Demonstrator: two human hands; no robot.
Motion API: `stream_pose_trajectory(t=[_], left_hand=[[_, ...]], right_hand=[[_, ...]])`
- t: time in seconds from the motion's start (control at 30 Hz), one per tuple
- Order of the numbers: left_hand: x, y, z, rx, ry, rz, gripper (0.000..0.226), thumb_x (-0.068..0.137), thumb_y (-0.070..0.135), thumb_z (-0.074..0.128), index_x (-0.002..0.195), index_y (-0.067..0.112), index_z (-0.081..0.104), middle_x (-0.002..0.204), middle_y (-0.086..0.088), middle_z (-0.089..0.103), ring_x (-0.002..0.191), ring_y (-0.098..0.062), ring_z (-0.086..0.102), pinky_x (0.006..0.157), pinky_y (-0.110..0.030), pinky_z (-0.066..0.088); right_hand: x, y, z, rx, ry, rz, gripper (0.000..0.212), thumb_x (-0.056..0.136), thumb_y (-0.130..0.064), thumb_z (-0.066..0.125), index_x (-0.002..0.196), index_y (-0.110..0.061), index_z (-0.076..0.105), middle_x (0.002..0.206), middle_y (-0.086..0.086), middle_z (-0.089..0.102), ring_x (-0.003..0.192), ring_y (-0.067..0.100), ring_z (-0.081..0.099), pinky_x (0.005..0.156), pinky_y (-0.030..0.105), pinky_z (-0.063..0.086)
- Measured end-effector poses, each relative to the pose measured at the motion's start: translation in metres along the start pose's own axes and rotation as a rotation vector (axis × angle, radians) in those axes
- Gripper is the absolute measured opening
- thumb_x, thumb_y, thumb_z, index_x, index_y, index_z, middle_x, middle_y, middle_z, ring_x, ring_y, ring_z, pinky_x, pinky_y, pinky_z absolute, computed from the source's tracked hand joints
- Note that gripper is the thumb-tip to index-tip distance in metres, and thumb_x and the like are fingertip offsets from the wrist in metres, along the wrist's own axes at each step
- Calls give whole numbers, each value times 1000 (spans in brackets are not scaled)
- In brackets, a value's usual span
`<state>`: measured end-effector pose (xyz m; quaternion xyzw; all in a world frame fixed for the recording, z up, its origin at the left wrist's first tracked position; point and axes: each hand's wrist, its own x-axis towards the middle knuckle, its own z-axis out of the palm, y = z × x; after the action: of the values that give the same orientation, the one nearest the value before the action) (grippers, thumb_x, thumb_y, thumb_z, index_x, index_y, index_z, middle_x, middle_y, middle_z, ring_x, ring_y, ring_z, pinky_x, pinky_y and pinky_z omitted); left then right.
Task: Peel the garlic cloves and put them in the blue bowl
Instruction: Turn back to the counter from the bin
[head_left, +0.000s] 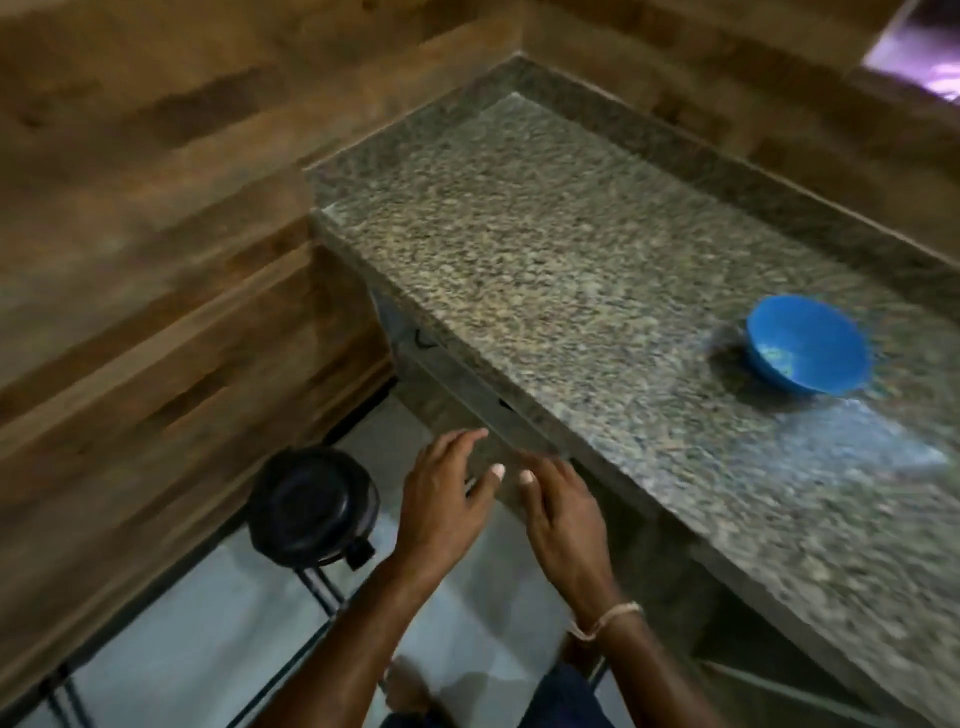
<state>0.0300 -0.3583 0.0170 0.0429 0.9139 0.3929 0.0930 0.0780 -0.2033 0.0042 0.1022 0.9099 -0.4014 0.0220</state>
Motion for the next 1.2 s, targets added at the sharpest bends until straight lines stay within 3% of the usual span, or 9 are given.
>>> stream_pose_trajectory(t=[0.2, 0.47, 0.67, 0.93, 1.1, 1.2], left_hand=[[21, 91, 101, 20, -118, 79, 46, 100, 40, 65, 143, 27, 57, 146, 2, 55, 133, -19, 52, 107, -38, 47], [46, 175, 203, 65, -245, 128, 44, 98, 38, 68, 139, 26, 60, 135, 0, 59, 123, -20, 57, 99, -41, 50], [78, 197, 242, 105, -214, 123, 32, 93, 31, 75, 123, 21, 68, 116, 5, 66, 101, -16, 65, 84, -35, 56], [126, 215, 279, 212, -192, 243, 11, 92, 11, 75, 97, 18, 69, 99, 2, 62, 86, -18, 59, 68, -31, 46], [126, 207, 278, 227, -187, 329, 24, 91, -6, 64, 91, 18, 65, 95, 3, 62, 86, -20, 62, 61, -37, 52], [124, 222, 267, 70, -108, 260, 17, 98, 6, 64, 93, 21, 62, 96, 8, 62, 82, -9, 59, 60, -23, 45]], right_hand=[[3, 94, -107, -75, 139, 73, 48, 106, -48, 37, 138, -24, 63, 135, -3, 64, 121, 16, 59, 98, 33, 48], [8, 194, -198, -116, 194, 186, 41, 108, -41, 44, 138, -20, 62, 133, 1, 63, 120, 22, 60, 94, 40, 52], [17, 237, -224, -126, 269, 304, 38, 107, -40, 50, 140, -22, 60, 135, 2, 61, 120, 25, 58, 91, 40, 52], [68, 245, -240, -342, 193, 374, 53, 99, -40, 64, 148, -25, 48, 154, 5, 43, 139, 28, 40, 107, 45, 36], [82, 248, -237, -375, 196, 401, 58, 98, -41, 66, 150, -27, 45, 162, 2, 34, 146, 27, 30, 114, 47, 29], [81, 249, -235, -350, 212, 413, 59, 98, -41, 66, 151, -27, 45, 163, 2, 34, 148, 26, 28, 117, 47, 27]])
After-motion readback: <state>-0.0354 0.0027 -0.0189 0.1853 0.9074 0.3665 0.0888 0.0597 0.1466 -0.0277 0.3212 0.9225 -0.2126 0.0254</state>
